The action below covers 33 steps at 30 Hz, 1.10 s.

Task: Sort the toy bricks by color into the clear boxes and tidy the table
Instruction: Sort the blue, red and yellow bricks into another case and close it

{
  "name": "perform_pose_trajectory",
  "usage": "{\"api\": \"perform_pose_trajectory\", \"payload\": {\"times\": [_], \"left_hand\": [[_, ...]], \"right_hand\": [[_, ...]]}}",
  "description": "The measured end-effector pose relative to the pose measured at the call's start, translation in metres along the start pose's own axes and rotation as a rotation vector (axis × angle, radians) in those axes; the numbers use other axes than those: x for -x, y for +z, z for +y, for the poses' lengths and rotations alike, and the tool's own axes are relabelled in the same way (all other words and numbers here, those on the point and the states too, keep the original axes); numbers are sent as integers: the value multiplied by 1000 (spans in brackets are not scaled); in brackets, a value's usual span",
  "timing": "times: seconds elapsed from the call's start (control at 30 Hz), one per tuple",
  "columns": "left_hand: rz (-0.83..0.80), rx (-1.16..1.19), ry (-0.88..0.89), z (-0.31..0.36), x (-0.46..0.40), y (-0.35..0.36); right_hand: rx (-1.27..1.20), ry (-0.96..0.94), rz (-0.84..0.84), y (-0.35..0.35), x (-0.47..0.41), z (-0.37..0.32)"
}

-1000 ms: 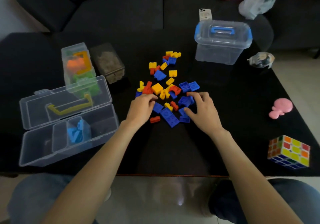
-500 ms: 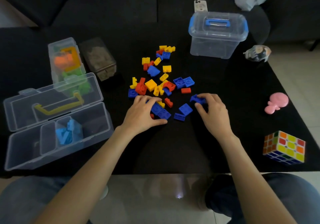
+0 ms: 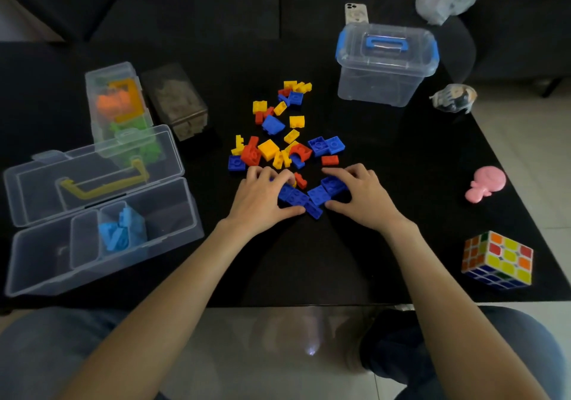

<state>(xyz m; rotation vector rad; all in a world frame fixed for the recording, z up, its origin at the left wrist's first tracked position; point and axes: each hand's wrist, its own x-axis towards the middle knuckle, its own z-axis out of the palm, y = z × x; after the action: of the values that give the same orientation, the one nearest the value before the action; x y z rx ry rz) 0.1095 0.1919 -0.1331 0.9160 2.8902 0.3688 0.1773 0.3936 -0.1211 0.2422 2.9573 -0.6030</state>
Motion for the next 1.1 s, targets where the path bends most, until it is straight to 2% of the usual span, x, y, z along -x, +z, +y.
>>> {"api": "perform_pose_trajectory", "payload": {"times": [0.17, 0.3, 0.43, 0.73, 0.93, 1.0, 1.1], "left_hand": [[33, -35, -32, 2, -5, 2], [49, -50, -106, -1, -7, -1], [31, -30, -108, -5, -7, -3], [-12, 179, -56, -18, -2, -11], [20, 282, -46, -22, -1, -18], [76, 252, -12, -20, 0, -18], [174, 111, 180, -12, 3, -14]], "right_hand": [[71, 60, -57, -1, -6, -5], [-93, 135, 45, -1, -6, -1], [-158, 152, 133, 2, 0, 3], [-164, 201, 111, -2, 13, 8], [-175, 196, 168, 0, 18, 16], [-188, 190, 220, 1, 20, 16], [-173, 169, 320, 4, 24, 14]]}}
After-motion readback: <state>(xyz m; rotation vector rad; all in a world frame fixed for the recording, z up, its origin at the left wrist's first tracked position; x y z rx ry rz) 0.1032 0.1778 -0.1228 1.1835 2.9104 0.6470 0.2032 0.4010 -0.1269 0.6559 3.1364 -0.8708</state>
